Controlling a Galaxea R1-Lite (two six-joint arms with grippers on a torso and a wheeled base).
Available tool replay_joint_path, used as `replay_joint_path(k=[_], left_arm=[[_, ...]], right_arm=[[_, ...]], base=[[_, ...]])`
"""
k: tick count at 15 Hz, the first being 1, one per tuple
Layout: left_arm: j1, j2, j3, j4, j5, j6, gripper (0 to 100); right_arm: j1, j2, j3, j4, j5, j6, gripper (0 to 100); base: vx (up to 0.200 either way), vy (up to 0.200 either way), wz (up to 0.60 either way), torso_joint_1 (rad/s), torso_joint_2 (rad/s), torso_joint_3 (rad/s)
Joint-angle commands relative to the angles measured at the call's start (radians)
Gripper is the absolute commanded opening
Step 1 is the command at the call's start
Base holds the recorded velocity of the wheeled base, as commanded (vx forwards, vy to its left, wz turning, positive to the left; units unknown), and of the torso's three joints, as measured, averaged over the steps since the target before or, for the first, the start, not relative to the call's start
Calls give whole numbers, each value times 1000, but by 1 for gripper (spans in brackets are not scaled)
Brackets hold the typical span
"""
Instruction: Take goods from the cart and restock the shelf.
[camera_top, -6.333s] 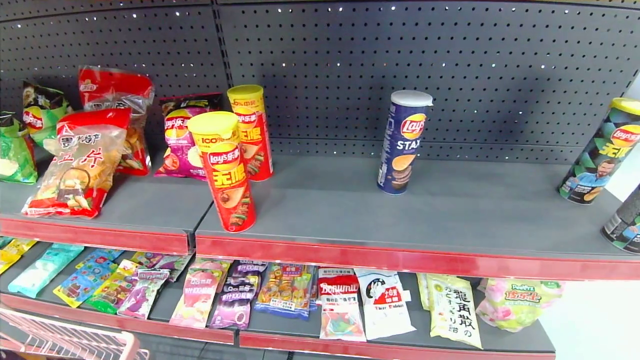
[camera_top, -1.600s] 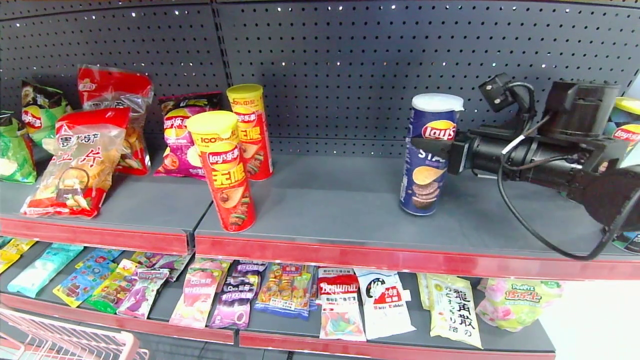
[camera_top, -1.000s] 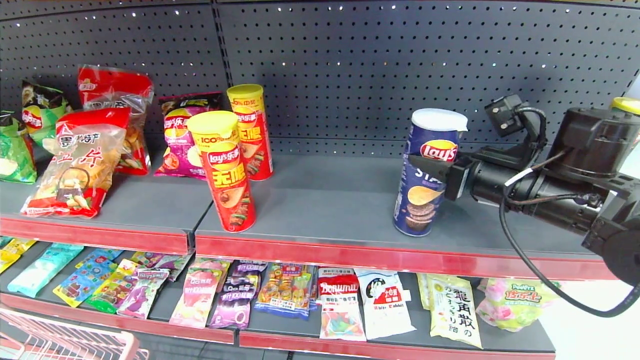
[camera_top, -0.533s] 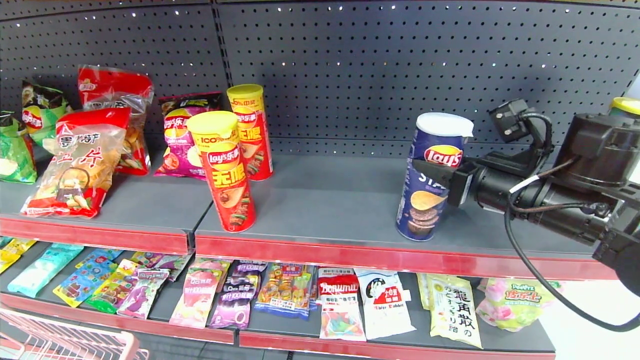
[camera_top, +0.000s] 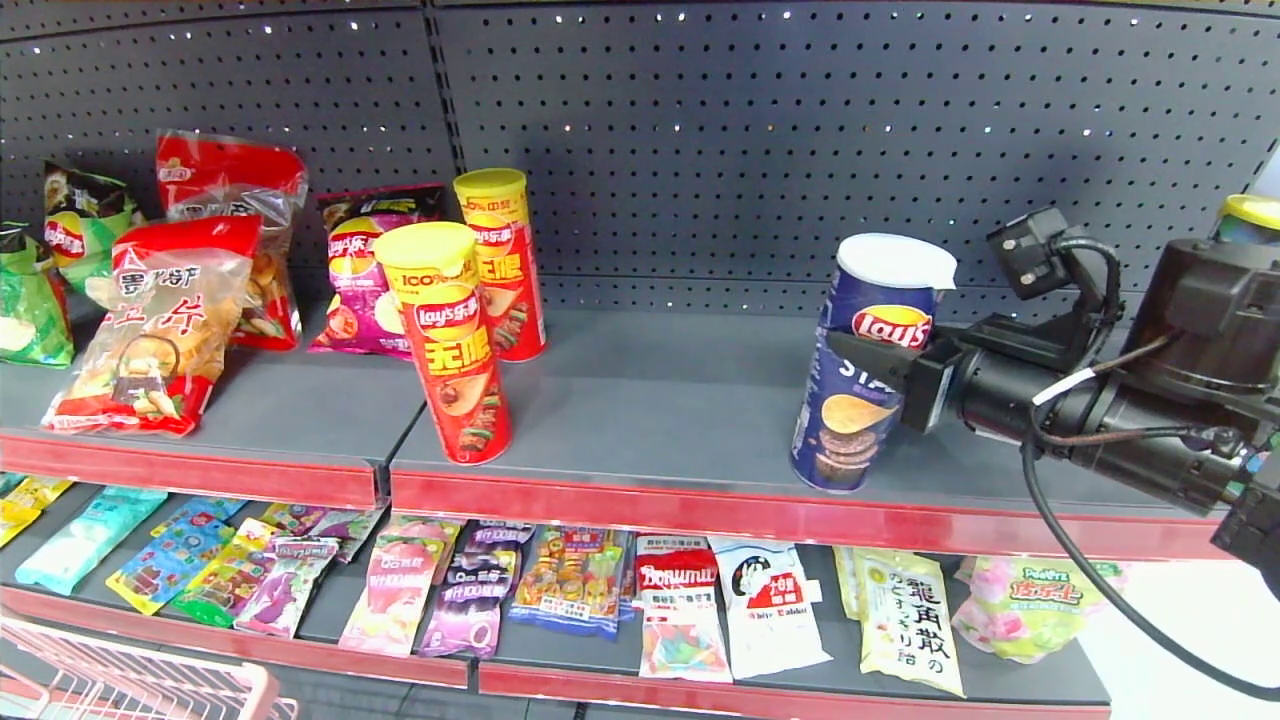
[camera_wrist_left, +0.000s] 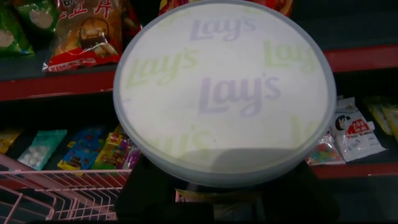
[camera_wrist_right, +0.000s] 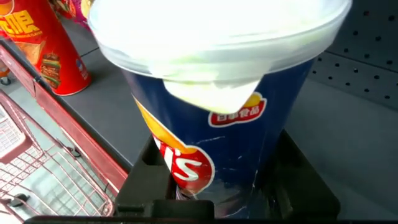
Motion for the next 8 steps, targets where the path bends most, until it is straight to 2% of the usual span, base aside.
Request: replay_joint_path(k=[1, 8], left_arm=[[0, 0, 0, 0, -1, 0, 0], [0, -6, -2, 2, 1, 0, 0]], right_arm=[[3, -7, 8, -1, 1, -3, 0], [19, -10, 43, -2, 5, -43, 0]], base=[[0, 0, 0, 0, 0, 0], [0, 0, 0, 0, 0, 0]])
